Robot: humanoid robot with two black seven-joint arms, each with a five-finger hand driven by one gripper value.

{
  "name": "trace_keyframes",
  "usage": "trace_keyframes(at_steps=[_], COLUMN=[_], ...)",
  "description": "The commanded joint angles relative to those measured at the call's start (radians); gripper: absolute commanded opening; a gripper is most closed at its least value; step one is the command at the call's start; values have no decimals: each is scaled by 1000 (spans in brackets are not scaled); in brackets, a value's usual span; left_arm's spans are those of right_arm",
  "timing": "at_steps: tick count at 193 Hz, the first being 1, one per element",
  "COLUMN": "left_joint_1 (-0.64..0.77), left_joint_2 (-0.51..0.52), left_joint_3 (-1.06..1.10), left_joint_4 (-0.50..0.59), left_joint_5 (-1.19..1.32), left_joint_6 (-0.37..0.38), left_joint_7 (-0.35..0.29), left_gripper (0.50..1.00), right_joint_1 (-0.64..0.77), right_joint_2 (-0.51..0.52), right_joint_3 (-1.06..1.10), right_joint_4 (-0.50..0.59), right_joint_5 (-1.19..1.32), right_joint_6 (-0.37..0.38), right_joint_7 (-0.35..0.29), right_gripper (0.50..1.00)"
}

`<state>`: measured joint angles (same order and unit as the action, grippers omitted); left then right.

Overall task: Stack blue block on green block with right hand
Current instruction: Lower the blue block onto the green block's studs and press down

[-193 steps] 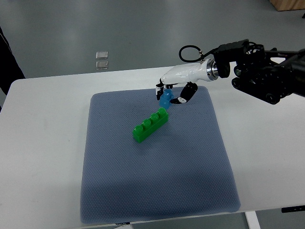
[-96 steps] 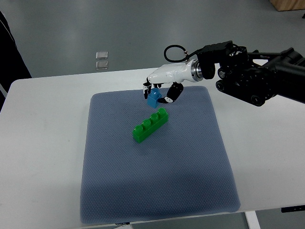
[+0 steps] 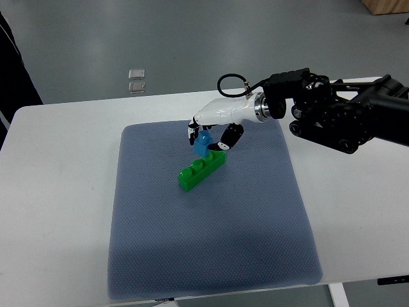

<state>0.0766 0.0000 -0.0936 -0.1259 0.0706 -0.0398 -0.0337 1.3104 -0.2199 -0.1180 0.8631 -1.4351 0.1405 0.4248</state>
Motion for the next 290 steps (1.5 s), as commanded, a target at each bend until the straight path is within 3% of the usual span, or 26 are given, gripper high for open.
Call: trace_keyframes(at_steps=[1,290], left_joint_1=[0,0], left_joint_2=[0,0], left_joint_3=[0,0], left_joint_4=[0,0], left_joint_5=[0,0], left_joint_6=[0,0], left_joint_7=[0,0], left_gripper=[1000,1000], right_joint_1=[-13,-62], right_joint_2=[2,24], right_joint_3=[0,-3], right_joint_4=[1,-62], right_joint_5=[-13,-65], right_joint_6=[-1,-41], right_joint_7=[-4,-20], right_gripper=[599,599])
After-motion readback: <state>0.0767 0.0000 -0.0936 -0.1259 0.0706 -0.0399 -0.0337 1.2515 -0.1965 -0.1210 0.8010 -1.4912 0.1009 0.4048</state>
